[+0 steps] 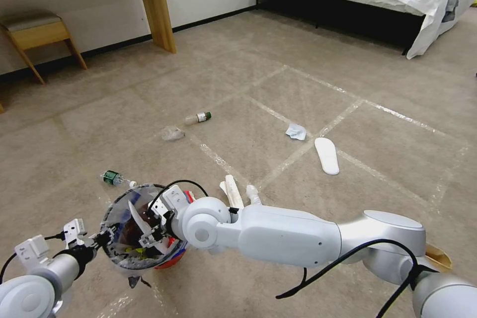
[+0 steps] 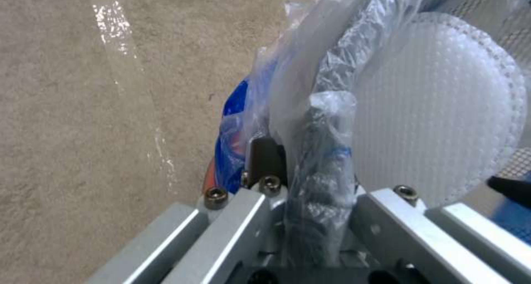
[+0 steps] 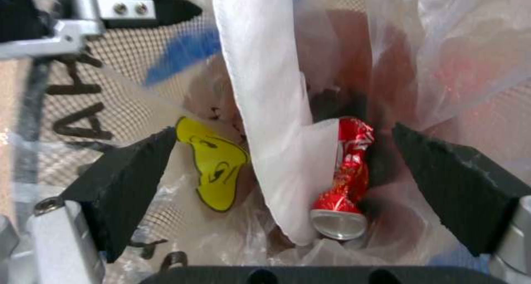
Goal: Pick up the trash bin and place the garbage on the floor into it.
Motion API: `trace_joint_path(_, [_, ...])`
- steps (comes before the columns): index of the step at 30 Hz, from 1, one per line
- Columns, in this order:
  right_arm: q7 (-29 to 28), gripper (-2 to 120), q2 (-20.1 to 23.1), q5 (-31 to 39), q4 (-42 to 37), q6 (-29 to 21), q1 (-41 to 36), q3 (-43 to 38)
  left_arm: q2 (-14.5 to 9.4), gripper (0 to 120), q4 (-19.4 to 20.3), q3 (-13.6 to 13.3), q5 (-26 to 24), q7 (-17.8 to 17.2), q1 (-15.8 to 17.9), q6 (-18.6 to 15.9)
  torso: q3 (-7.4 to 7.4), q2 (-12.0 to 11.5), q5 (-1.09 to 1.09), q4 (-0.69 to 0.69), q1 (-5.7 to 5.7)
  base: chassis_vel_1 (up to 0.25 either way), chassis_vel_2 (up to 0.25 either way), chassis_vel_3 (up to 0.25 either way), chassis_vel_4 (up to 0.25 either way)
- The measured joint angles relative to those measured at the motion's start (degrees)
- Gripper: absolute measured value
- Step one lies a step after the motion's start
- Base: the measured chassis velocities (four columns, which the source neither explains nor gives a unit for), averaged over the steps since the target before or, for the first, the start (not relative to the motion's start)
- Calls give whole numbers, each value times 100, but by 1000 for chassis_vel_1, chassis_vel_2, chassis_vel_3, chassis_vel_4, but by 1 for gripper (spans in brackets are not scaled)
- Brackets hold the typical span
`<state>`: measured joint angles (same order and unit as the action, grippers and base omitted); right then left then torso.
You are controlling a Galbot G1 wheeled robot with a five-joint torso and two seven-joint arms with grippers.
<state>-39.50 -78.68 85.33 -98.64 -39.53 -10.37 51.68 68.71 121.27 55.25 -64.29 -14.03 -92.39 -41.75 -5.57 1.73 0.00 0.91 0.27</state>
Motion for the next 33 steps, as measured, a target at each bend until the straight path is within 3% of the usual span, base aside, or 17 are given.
trace_joint_path(19, [-443,100,24,253,-682,-104,170,-434,-49,1,-177,-8,103,-23,81,26,0,0,0,0,0,0,0,0,0])
trace_joint_path(33, [-445,100,-21,272,-674,-94,86,-355,-20,1,-182,7,83,-18,68,23,0,1,0,0,0,0,0,0,0])
